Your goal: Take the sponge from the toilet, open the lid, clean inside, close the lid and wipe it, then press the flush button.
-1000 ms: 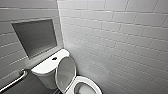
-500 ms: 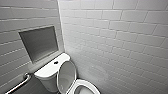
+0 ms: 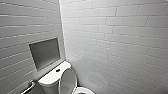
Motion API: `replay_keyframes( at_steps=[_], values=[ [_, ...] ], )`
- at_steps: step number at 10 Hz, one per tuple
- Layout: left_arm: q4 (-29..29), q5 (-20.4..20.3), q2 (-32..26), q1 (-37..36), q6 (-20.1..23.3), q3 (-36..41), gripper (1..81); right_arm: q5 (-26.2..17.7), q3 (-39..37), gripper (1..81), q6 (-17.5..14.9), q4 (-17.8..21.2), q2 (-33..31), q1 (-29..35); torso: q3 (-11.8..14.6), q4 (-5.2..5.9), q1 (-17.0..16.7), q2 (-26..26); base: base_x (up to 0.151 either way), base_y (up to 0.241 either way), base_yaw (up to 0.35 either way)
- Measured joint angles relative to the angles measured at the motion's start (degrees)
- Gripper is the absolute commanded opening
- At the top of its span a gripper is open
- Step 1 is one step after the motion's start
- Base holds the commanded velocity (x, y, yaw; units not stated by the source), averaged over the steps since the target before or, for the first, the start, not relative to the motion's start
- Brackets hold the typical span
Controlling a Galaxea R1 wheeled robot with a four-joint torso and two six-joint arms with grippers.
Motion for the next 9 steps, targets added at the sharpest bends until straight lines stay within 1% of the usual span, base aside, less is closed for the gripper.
replay_keyframes(
  at_steps=[1, 3, 6, 9],
  values=[
    [0.0, -0.3, 1.2, 0.5, 0.0, -1.1, 81.1, -0.1, -0.2, 1.0, 0.0, 0.0, 0.2, 0.0, 1.7, 0.00, -1.4, 2.1, 0.000, 0.000, 0.000],
    [0.0, -0.5, 2.4, 2.0, 0.0, -4.6, 81.1, -0.4, -0.9, 1.0, 0.0, 0.1, 0.6, -0.2, 2.9, 0.00, -3.6, 5.4, 0.000, 0.000, 0.000],
    [0.0, -0.6, 5.3, 2.3, 0.0, -10.3, 81.1, -0.5, -3.9, 1.0, 0.0, 0.0, 2.4, -0.1, 3.1, 0.00, -7.7, 11.6, 0.000, 0.000, 0.000],
    [0.0, -1.2, 7.6, 2.9, 0.0, -12.9, 81.1, -0.5, -4.1, 1.0, 0.0, 0.0, 2.5, 0.2, 3.1, 0.00, -11.5, 17.6, 0.000, 0.000, 0.000]
  ],
)
